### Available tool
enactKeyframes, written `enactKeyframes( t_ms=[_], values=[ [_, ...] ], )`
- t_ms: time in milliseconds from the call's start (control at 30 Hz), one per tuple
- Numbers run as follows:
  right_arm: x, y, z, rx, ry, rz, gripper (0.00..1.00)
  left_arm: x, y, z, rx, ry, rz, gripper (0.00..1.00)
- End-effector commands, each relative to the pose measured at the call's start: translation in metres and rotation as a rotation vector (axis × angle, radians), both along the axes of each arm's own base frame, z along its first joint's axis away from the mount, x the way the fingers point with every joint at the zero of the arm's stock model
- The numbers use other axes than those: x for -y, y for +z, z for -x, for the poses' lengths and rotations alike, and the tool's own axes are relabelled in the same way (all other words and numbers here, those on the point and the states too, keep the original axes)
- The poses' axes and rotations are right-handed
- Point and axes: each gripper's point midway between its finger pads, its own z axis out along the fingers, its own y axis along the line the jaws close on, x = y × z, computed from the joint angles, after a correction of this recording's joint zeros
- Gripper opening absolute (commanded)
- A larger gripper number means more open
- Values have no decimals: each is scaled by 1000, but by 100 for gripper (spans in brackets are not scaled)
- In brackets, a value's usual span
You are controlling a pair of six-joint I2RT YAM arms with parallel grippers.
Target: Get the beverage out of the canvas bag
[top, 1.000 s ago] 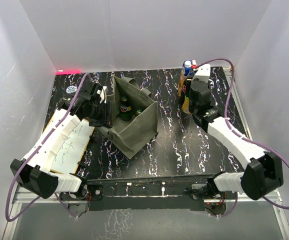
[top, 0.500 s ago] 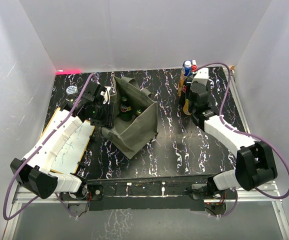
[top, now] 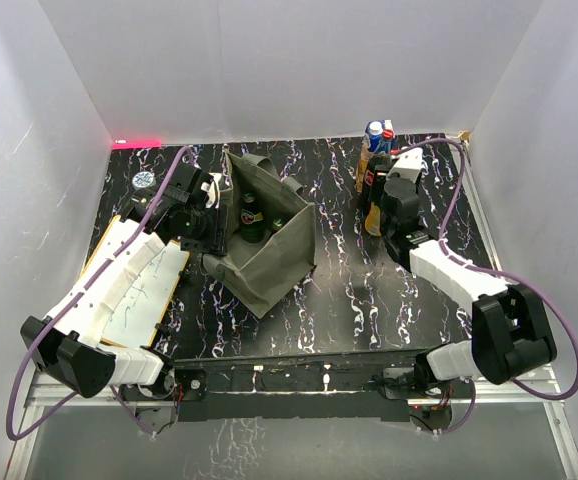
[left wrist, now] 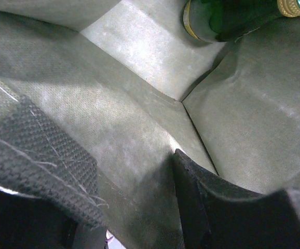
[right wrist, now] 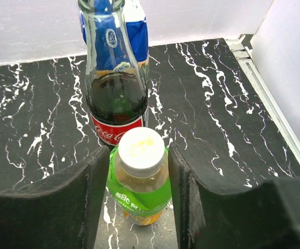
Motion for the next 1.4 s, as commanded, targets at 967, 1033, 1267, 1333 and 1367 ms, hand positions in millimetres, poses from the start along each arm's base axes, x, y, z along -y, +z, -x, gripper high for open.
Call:
enactKeyframes(
  t_ms=[967, 1033, 1267, 1333, 1367],
  values=[
    [-80, 37, 209, -270, 576, -624, 73, 18, 19, 35, -149, 182, 183, 47],
    [-85, 50, 209, -258, 620, -618, 73, 17, 18, 38, -150, 188, 187, 47],
    [-114, 112, 188, -219, 800, -553, 70, 14, 21, 42, -134, 195, 196, 47],
    [-124, 133, 180, -205, 854, -554, 68, 12, 22, 43, -123, 202, 193, 47],
    [-128, 141, 177, -196, 875, -558, 67, 11, 23, 43, -120, 206, 194, 47]
  ],
)
